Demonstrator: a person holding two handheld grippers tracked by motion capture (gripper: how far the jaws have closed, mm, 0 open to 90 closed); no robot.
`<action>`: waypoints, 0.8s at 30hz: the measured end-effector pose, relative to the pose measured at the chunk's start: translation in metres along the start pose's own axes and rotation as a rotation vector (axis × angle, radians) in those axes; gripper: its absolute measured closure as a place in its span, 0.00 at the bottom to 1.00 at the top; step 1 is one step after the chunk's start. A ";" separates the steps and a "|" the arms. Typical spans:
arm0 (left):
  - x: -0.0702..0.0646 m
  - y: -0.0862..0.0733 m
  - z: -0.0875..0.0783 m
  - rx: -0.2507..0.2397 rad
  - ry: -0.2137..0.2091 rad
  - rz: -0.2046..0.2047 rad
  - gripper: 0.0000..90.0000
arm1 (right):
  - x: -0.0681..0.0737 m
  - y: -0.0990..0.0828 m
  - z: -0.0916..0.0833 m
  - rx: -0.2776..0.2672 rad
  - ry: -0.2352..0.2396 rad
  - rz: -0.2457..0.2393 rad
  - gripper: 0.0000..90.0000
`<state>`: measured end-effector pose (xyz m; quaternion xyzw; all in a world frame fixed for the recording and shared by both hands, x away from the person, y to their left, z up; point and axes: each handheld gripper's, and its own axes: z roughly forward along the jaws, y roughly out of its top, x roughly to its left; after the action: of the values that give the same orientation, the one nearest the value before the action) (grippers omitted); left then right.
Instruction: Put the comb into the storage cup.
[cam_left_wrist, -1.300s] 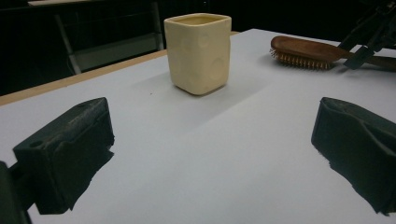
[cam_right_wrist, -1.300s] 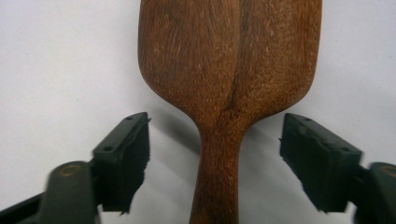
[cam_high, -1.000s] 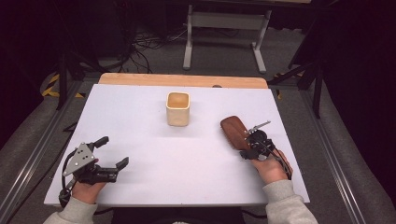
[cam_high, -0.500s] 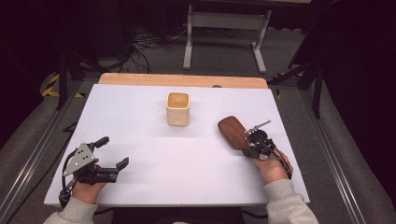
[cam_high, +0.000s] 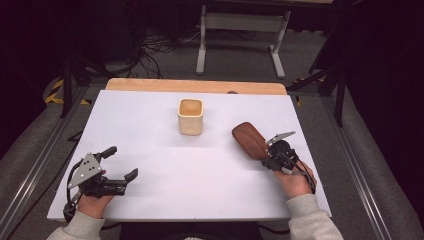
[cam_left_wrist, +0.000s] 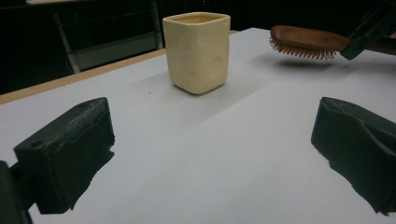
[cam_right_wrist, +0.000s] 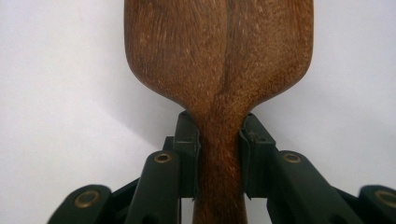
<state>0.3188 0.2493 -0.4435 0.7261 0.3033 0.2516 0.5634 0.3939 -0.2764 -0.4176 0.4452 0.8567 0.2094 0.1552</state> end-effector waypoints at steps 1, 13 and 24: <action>0.000 0.000 0.000 -0.001 -0.001 -0.004 0.00 | 0.001 0.000 -0.002 -0.013 0.004 -0.004 0.81; 0.001 0.001 0.001 -0.002 -0.021 -0.027 0.00 | 0.017 0.001 -0.029 -0.229 0.017 -0.136 0.81; 0.005 0.005 0.000 0.015 -0.063 -0.050 0.01 | 0.036 0.008 -0.043 -0.410 0.100 -0.231 0.80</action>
<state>0.3234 0.2520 -0.4385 0.7300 0.3055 0.2122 0.5734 0.3599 -0.2519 -0.3794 0.2927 0.8480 0.3817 0.2227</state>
